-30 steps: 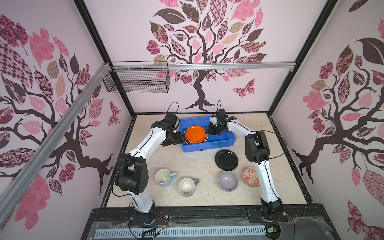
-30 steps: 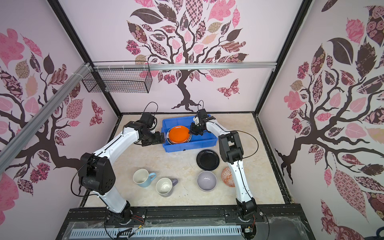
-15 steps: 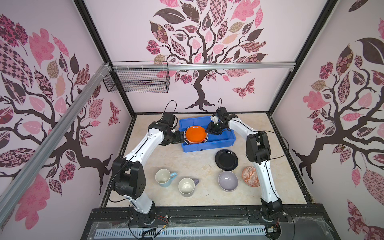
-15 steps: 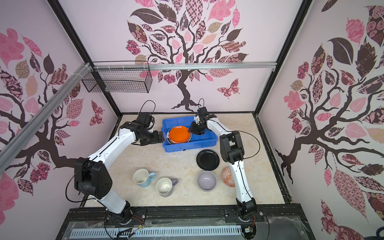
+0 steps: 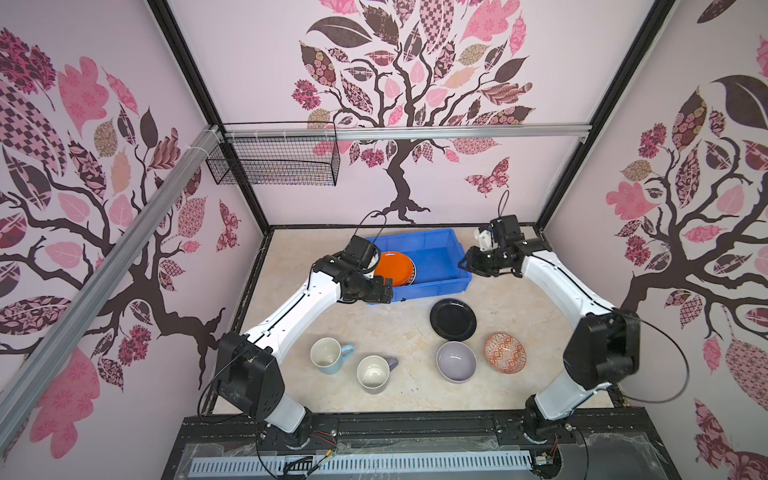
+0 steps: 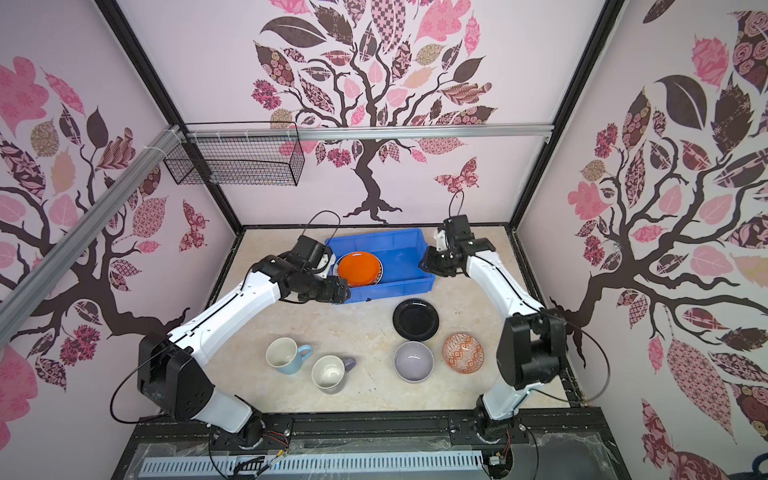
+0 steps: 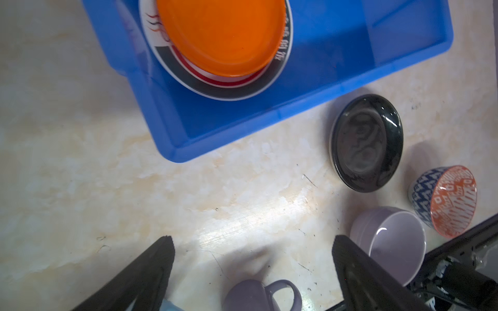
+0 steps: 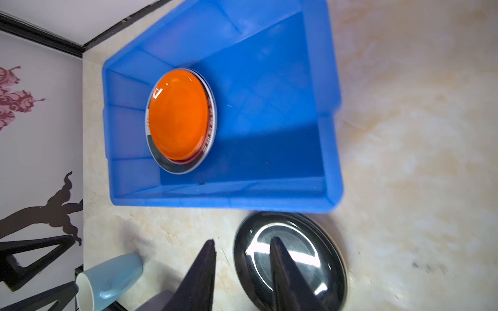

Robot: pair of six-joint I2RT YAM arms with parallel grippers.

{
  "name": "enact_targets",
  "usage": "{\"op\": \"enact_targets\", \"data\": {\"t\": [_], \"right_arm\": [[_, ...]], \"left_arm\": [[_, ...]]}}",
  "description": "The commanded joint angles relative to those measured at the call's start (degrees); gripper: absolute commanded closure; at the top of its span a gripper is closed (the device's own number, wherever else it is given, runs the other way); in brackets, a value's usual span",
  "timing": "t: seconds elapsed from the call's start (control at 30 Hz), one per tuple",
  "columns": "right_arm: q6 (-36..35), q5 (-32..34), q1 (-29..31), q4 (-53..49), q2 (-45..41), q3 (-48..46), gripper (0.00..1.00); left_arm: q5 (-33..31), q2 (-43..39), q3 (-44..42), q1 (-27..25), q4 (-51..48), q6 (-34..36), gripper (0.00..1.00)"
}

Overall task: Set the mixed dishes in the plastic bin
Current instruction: 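Move the right gripper to the dark plate's rim while the left withdraws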

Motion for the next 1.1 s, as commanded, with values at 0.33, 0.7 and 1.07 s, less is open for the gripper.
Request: {"op": "enact_targets", "data": {"t": [0.33, 0.7, 1.07], "right_arm": [[2.1, 5.2, -1.9, 3.7, -4.1, -19.6, 0.65], [2.6, 5.8, -1.9, 6.6, 1.2, -22.2, 0.66], [2.2, 5.7, -1.8, 8.2, 4.8, -22.7, 0.71]], "left_arm": [[2.0, 4.6, 4.9, -13.9, -0.6, 1.1, 0.08], [3.0, 1.2, 2.3, -14.4, 0.1, -0.2, 0.02], [6.7, -0.4, 1.4, -14.9, 1.1, 0.6, 0.02]]}}
